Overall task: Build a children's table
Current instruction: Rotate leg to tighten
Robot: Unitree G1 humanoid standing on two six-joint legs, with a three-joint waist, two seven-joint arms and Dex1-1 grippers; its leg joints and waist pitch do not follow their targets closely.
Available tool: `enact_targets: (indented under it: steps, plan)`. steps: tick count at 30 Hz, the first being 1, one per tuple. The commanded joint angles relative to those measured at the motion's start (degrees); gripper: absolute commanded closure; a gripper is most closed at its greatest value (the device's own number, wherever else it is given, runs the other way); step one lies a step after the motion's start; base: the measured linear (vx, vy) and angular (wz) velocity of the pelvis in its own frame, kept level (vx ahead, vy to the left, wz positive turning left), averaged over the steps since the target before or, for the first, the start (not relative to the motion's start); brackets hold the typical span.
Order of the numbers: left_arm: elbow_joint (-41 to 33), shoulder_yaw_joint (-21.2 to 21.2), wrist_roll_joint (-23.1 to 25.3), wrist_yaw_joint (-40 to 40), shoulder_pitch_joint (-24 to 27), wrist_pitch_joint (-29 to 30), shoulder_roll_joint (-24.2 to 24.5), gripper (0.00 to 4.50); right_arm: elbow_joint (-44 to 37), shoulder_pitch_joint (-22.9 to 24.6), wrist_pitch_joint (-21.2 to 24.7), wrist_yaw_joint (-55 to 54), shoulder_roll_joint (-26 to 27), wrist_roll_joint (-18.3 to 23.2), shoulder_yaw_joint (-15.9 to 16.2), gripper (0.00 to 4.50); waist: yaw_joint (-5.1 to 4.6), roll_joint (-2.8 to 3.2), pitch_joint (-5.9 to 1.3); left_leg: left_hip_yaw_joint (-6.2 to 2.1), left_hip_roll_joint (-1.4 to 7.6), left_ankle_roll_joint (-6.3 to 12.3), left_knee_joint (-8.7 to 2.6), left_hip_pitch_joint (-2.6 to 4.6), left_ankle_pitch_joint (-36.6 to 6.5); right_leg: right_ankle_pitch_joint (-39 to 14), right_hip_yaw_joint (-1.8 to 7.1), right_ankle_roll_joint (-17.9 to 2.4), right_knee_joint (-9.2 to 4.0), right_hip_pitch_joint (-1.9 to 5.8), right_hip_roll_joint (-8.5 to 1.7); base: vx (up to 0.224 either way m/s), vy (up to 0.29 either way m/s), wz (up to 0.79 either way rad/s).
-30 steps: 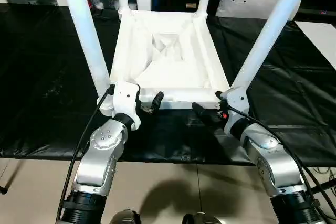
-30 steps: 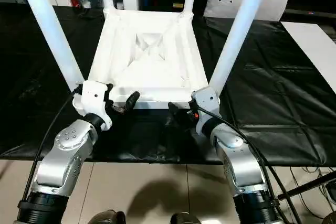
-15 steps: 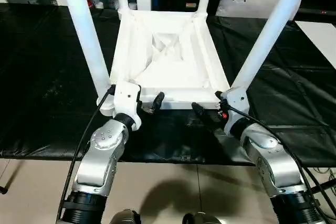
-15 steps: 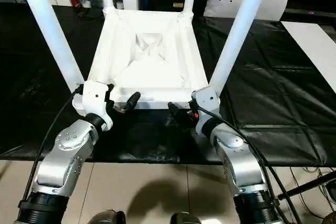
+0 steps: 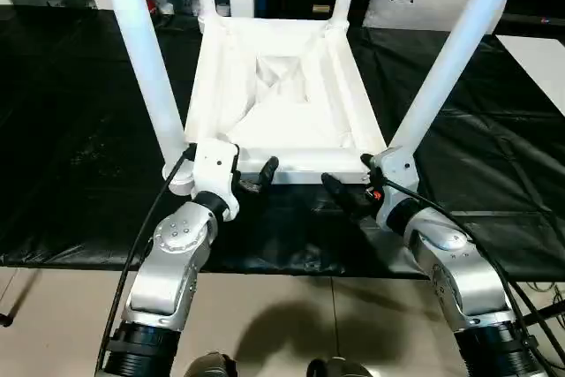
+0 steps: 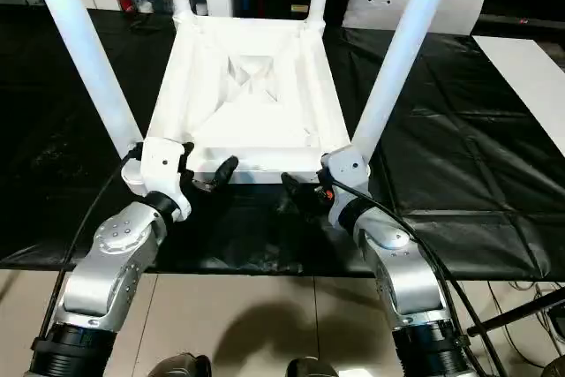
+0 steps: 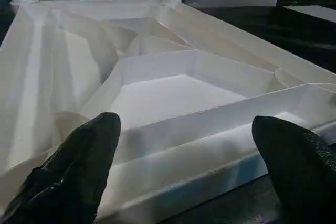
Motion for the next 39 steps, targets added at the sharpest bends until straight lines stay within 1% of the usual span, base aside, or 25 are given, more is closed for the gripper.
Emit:
enact_targets:
  steps: [1, 7, 8, 13, 15, 16, 18, 20, 22, 23, 24, 25, 26, 27, 29, 30, 31, 32, 33, 35, 36, 38, 39]
  plan:
    - [-1.6, -0.3, -0.1, -0.4, 0.6, -0.1, 0.0, 0.02, -0.6, 0.3, 0.8, 0.1, -0.5, 0.4, -0.2, 0.00, 0.08, -0.13, -3.23, -1.44, 4.71, 3.35, -4.84, 0.94, -9.1, -7.3, 2.95, -12.2, -4.12, 2.42, -5.07, 0.000, 0.000, 0.00]
    - [-1.7, -0.4, -0.1, -0.3, 0.7, 0.0, 0.0, 0.02, -0.6, 0.4, 0.9, 0.3, -0.4, 0.4, -0.2, 0.00, 0.07, -0.11, -3.14, -1.41, 4.71, 3.37, -4.83, 0.93, -9.4, -7.8, 2.98, -12.3, -4.19, 2.42, -5.15, 0.000, 0.000, 0.00]
    - [-1.8, -0.5, -0.2, -0.3, 0.7, 0.1, 0.0, 0.02, -0.7, 0.4, 0.9, 0.3, -0.4, 0.4, -0.2, 0.00, 0.09, -0.01, -3.10, -1.42, 4.71, 3.30, -4.85, 0.96, -9.5, -8.0, 2.99, -12.2, -4.25, 2.35, -5.10, 0.000, 0.000, 0.00]
    - [-1.9, -0.5, -0.2, -0.4, 0.8, 0.1, 0.0, 0.02, -0.7, 0.5, 0.9, 0.3, -0.4, 0.3, -0.3, 0.00, 0.08, -0.02, -3.04, -1.43, 4.72, 3.14, -4.90, 0.97, -9.7, -7.9, 2.97, -12.2, -4.23, 2.32, -5.06, 0.000, 0.000, 0.00]
    - [-2.0, -0.5, -1.0, -1.3, 1.0, 0.0, 0.1, 0.02, -0.7, 0.5, 0.5, 0.1, -0.4, 0.2, -0.4, 0.00, 0.09, -0.06, -3.07, -1.42, 4.71, 3.13, -4.88, 0.99, -9.7, -8.2, 2.98, -12.2, -4.25, 2.33, -5.12, 0.000, 0.000, 0.00]
    - [-2.7, -0.6, -1.8, -2.6, 1.4, 0.1, 0.5, 0.02, -0.6, 0.4, -0.1, 0.0, -0.7, 0.0, -0.7, 0.00, 0.11, -0.07, -3.06, -1.42, 4.72, 3.10, -4.89, 0.99, -9.7, -8.3, 2.98, -12.2, -4.26, 2.31, -5.13, 0.000, 0.000, 0.00]
    - [-3.4, -0.3, -2.8, -4.1, 2.0, 0.1, 1.2, 0.02, -0.4, 0.3, 0.0, 0.6, -1.2, 0.3, -1.0, 0.00, 0.13, -0.05, -2.99, -1.46, 4.77, 3.05, -4.95, 0.93, -9.7, -7.9, 2.96, -12.3, -4.16, 2.31, -5.09, 0.000, 0.000, 0.00]
    - [-4.4, 0.3, -4.2, -6.6, 3.0, -0.5, 2.7, 0.02, -0.2, 0.4, -0.5, 2.0, -2.3, 0.8, -1.5, 0.00, 0.16, -0.05, -2.96, -1.43, 4.76, 3.13, -4.98, 0.95, -9.9, -8.0, 2.96, -12.3, -4.18, 2.35, -5.12, 0.000, 0.000, 0.00]
    - [-5.0, 0.5, -4.7, -7.8, 3.5, -0.5, 3.5, 0.02, -0.3, 0.4, -0.7, 2.9, -2.7, 1.3, -1.7, 0.00, 0.15, 0.01, -2.90, -1.38, 4.69, 3.15, -5.00, 1.00, -10.4, -8.6, 2.97, -12.1, -4.21, 2.28, -5.04, 0.000, 0.000, 0.00]
    - [-5.6, 0.6, -5.3, -9.2, 4.1, -0.5, 4.5, 0.02, -0.5, 0.5, -0.8, 3.8, -3.3, 1.7, -1.9, 0.00, 0.17, 0.07, -2.84, -1.40, 4.67, 3.04, -5.03, 1.04, -11.1, -9.5, 2.97, -12.0, -4.29, 2.22, -5.05, 0.000, 0.000, 0.00]
    - [-7.5, 1.0, -6.8, -12.9, 6.2, -0.4, 7.3, 0.02, -0.7, 0.5, -1.0, 5.6, -4.8, 2.0, -2.1, 0.00, 0.30, 0.40, -2.81, -1.55, 4.76, 2.83, -5.11, 1.08, -11.6, -10.4, 2.96, -11.9, -4.31, 2.24, -5.19, 0.000, 0.000, 0.00]
    - [-8.2, 1.2, -7.4, -14.1, 6.9, -0.2, 8.2, 0.02, -0.8, 0.5, -1.1, 6.2, -5.4, 2.0, -2.1, 0.00, 0.17, 0.24, -2.74, -1.53, 4.85, 2.71, -5.25, 0.88, -11.8, -10.6, 2.99, -11.8, -4.36, 2.33, -5.20, 0.000, 0.000, 0.00]
    - [-9.2, 1.8, -8.3, -15.9, 8.2, -0.1, 9.7, 0.02, -0.4, 0.2, -1.3, 6.7, -6.1, 2.1, -2.5, 0.00, 0.09, 0.18, -2.73, -1.39, 4.75, 2.52, -5.22, 1.08, -12.1, -10.6, 2.95, -11.7, -4.32, 2.10, -4.86, 0.000, 0.000, 0.00]
    - [-9.9, 2.2, -8.8, -17.0, 8.9, 0.0, 10.6, 0.02, -0.2, -0.1, -1.5, 7.0, -6.5, 2.2, -2.8, 0.00, 0.09, 0.13, -2.74, -1.41, 4.74, 2.69, -5.23, 1.00, -11.6, -10.1, 2.99, -11.8, -4.22, 2.25, -4.97, 0.000, 0.000, 0.00]
    - [-10.9, 3.4, -9.8, -18.9, 10.4, -0.4, 12.6, 0.02, 1.0, -1.1, -2.0, 6.7, -7.2, 2.3, -3.8, 0.00, 0.12, 0.23, -2.71, -1.27, 4.72, 2.83, -5.22, 1.17, -11.3, -9.7, 3.00, -12.2, -4.24, 2.03, -4.89, 0.000, 0.000, 0.00]
    - [-11.1, 3.8, -10.1, -19.2, 10.7, -0.4, 13.0, 0.02, 1.4, -1.5, -2.2, 6.4, -7.4, 2.2, -4.1, 0.00, 0.07, 0.18, -2.63, -1.19, 4.70, 2.85, -5.23, 1.23, -11.4, -9.8, 3.01, -12.4, -4.21, 1.92, -4.81, 0.000, 0.000, 0.00]
    - [-11.8, 5.3, -11.3, -20.3, 11.6, -0.3, 14.5, 0.02, 3.4, -3.1, -3.1, 5.0, -7.7, 1.6, -5.2, 0.00, 0.03, 0.03, -2.57, -1.16, 4.71, 2.77, -5.26, 1.22, -11.7, -10.3, 2.98, -12.5, -4.29, 1.90, -4.88, 0.000, 0.000, 0.00]
    - [-12.1, 5.9, -11.7, -20.7, 11.8, -0.2, 15.0, 0.02, 4.1, -3.7, -3.5, 4.4, -7.8, 1.4, -5.6, 0.00, 0.04, 0.16, -2.53, -1.16, 4.70, 2.46, -5.31, 1.27, -12.2, -11.6, 2.97, -12.5, -4.30, 1.85, -4.86, 0.000, 0.000, 0.00]
    - [-12.2, 6.9, -12.2, -20.8, 12.1, -0.1, 15.5, 0.02, 5.2, -4.7, -3.9, 3.1, -7.6, 1.1, -6.4, 0.00, 0.01, 0.20, -2.50, -1.04, 4.65, 1.93, -5.31, 1.44, -12.8, -12.7, 3.01, -12.5, -4.37, 1.64, -4.83, 0.000, 0.000, 0.00]
    - [-12.4, 9.1, -13.0, -20.7, 12.5, -0.3, 16.5, 0.02, 7.5, -6.7, -4.7, 0.2, -7.2, 0.7, -8.1, 0.00, -0.01, 0.21, -2.54, -0.96, 4.62, 1.34, -5.32, 1.48, -12.8, -12.9, 3.06, -12.2, -4.40, 1.66, -4.75, 0.000, 0.000, 0.00]
    - [-12.4, 10.0, -13.2, -20.4, 12.6, -0.5, 16.6, 0.02, 8.5, -7.3, -5.2, -1.0, -7.1, 0.4, -8.5, 0.00, 0.04, 0.00, -2.58, -0.85, 4.58, 1.30, -5.25, 1.54, -12.0, -11.9, 3.05, -12.1, -4.21, 1.64, -4.68, 0.000, 0.000, 0.00]
    - [-12.2, 11.7, -13.7, -19.5, 12.7, -0.5, 17.1, 0.02, 10.2, -8.4, -6.5, -2.5, -7.2, -0.2, -8.8, 0.00, 0.17, 0.10, -2.72, -0.75, 4.47, 1.38, -5.14, 1.52, -10.4, -9.8, 2.98, -12.3, -3.91, 1.69, -4.58, 0.000, 0.000, 0.00]
    - [-12.0, 12.1, -13.5, -19.1, 12.8, -0.8, 17.4, 0.02, 10.4, -8.6, -7.0, -2.6, -7.1, -0.3, -8.8, 0.00, 0.30, 0.04, -2.81, -0.65, 4.50, 1.73, -5.03, 1.53, -9.4, -8.0, 3.01, -12.3, -3.83, 1.79, -4.60, 0.000, 0.000, 0.00]
